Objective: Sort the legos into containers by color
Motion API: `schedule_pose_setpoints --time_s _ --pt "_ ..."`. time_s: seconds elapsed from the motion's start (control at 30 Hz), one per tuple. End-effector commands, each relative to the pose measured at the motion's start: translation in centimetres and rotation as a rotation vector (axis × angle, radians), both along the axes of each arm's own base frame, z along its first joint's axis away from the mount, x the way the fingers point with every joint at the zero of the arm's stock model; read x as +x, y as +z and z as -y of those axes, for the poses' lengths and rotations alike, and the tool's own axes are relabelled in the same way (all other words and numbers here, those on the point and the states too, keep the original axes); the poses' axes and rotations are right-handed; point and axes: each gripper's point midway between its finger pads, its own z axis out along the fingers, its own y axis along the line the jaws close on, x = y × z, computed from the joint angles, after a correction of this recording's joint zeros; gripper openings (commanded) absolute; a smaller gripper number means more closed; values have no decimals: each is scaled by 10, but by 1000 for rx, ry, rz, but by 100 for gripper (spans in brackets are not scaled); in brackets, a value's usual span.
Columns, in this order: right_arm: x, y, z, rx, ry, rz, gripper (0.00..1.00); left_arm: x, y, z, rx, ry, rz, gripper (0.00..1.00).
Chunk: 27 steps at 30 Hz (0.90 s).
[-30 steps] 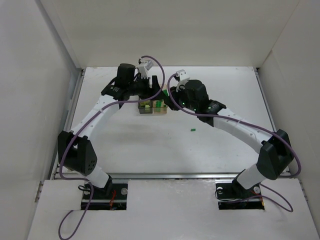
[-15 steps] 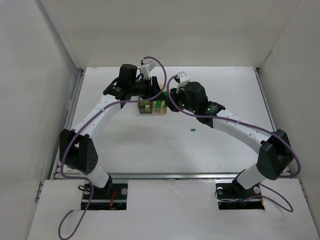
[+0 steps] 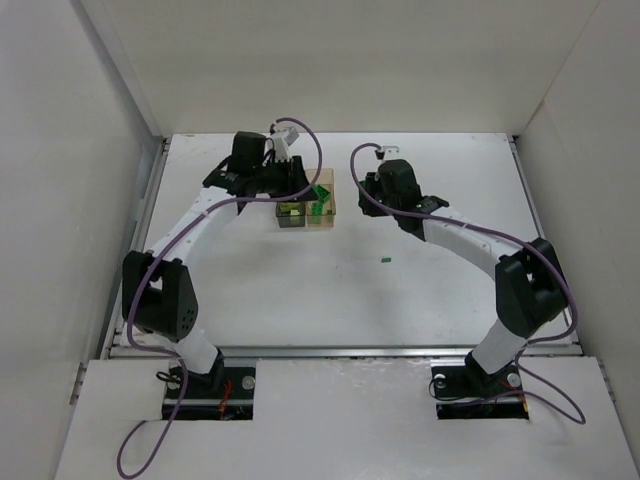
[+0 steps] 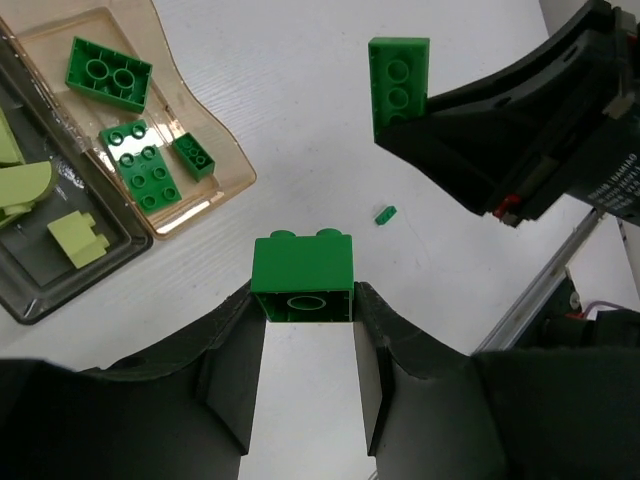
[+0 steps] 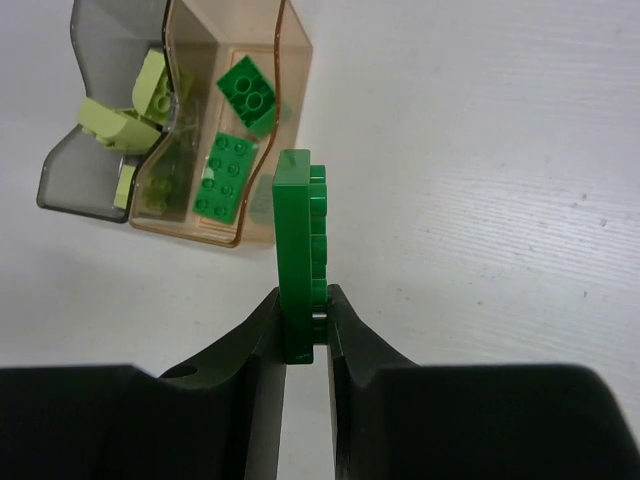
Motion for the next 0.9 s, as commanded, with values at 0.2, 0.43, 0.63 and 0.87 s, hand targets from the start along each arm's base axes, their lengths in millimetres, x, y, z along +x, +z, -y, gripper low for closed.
schedule_pose_setpoints --time_s 0.2,0.43,0.63,0.87 --pt "11 35 -21 48 43 73 0 56 -62 11 162 48 11 2" --pt "4 34 -36 62 150 63 0 61 -65 11 178 39 25 68" --pt "9 42 -60 89 208 70 0 49 -46 23 132 -19 29 78" --pt "26 33 -89 129 207 23 0 51 -19 9 173 47 95 78"
